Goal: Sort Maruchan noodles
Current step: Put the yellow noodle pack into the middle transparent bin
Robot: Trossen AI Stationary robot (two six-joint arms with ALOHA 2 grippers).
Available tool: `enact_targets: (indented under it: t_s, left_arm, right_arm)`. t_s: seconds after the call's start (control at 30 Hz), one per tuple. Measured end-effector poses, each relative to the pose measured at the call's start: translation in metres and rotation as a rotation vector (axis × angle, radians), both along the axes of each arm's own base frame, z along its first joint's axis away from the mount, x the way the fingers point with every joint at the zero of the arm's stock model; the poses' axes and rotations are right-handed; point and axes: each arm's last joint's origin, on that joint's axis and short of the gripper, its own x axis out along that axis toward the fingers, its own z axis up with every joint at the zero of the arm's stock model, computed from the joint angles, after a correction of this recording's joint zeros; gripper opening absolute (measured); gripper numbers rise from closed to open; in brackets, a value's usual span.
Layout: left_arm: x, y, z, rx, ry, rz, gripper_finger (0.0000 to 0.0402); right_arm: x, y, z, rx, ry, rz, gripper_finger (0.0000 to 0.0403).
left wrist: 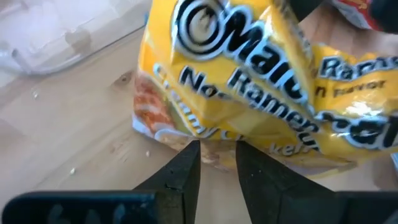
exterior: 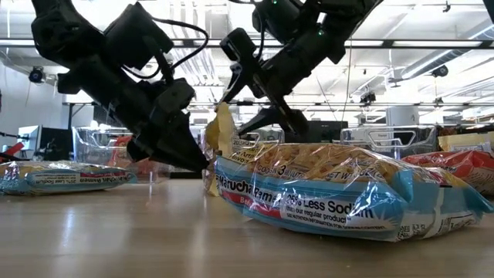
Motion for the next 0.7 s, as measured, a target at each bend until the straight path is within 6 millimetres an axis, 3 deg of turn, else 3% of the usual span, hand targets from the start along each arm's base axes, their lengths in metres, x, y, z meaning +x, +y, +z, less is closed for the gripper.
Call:
enact_targets:
  t_s: [0.7]
  left_arm:
    - [0.013, 0.000, 0.009, 0.078, -0.018, -0.035, 0.0086]
  right_arm:
    - [-0.001, -0.003, -0.009, -0.029, 0.066, -0.078, 0.0216]
